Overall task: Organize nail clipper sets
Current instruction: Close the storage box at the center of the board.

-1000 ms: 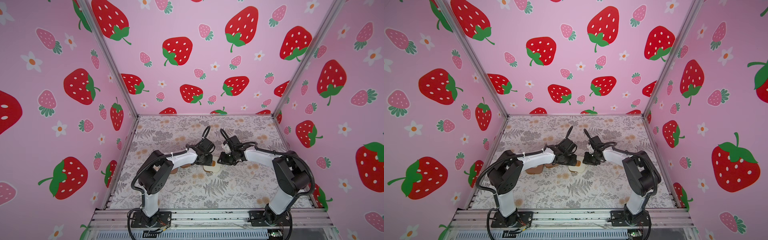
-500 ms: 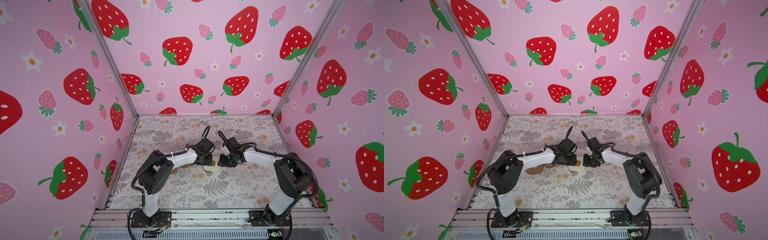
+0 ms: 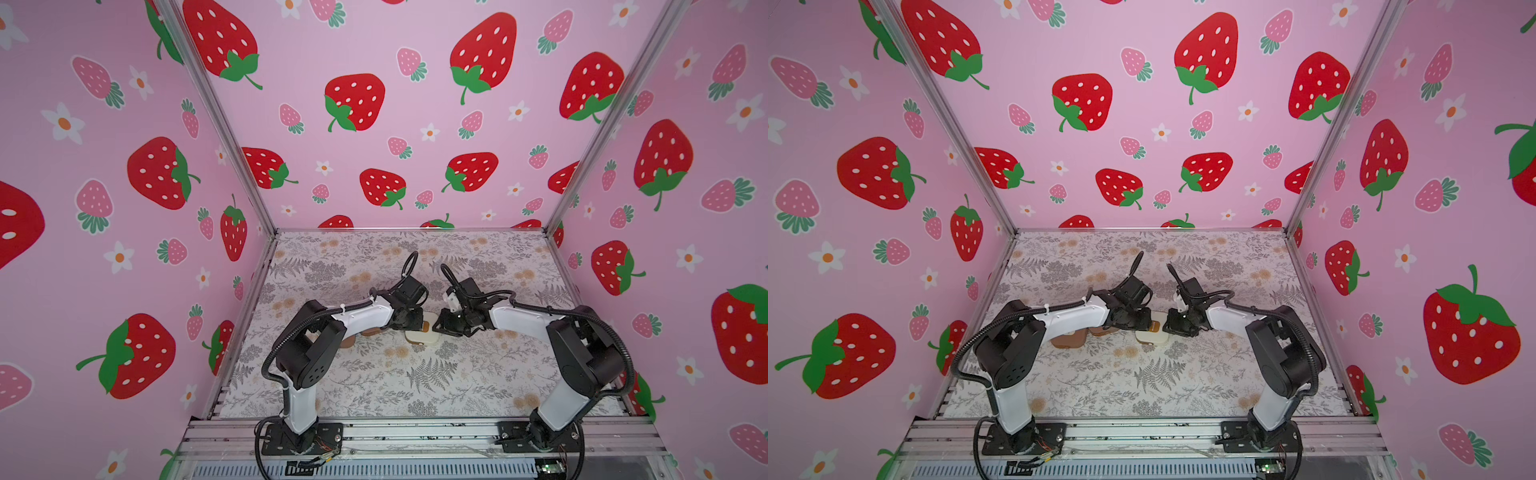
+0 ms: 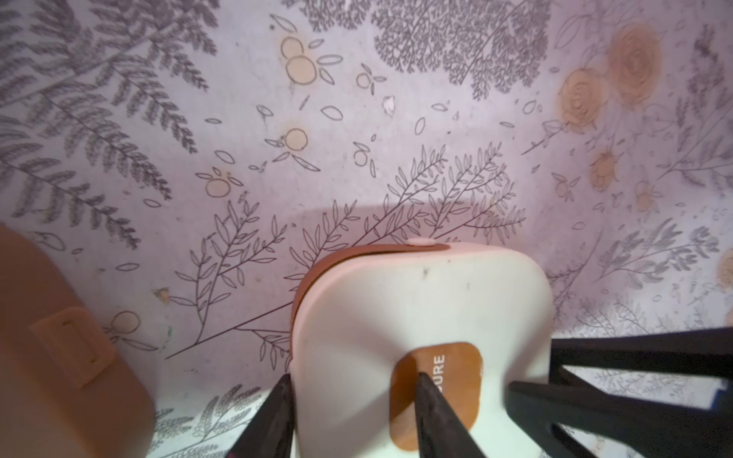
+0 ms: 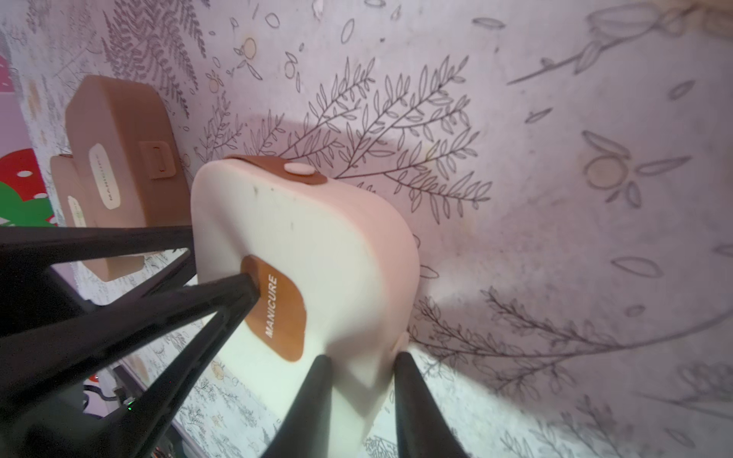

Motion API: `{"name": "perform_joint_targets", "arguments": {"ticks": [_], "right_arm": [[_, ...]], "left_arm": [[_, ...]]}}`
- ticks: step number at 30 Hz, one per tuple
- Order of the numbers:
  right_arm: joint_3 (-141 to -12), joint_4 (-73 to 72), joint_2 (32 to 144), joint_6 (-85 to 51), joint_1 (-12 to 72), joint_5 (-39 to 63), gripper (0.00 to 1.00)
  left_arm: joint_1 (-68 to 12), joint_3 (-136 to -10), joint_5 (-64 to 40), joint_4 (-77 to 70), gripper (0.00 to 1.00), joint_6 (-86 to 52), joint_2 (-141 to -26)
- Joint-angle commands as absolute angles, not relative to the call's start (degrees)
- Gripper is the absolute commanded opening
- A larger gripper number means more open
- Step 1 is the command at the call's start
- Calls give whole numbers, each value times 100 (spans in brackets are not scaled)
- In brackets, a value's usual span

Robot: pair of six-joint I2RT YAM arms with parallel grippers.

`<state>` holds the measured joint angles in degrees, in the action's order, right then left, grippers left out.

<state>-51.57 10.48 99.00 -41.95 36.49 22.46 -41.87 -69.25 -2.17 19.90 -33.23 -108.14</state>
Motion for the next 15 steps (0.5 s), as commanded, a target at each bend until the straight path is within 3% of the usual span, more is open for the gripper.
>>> {"name": "perform_joint_targets", "arguments": {"ticks": [1, 15], "right_arm": [[-4654, 1062, 10651, -4359, 3839, 2171, 27], [-4953, 1503, 10280, -3978, 3767, 1802, 44]], "left_arm": [[-4269, -6709, -510, 2089, 46, -3344, -11044], [-4131, -6751, -228, 2228, 46, -3290, -10625]]}}
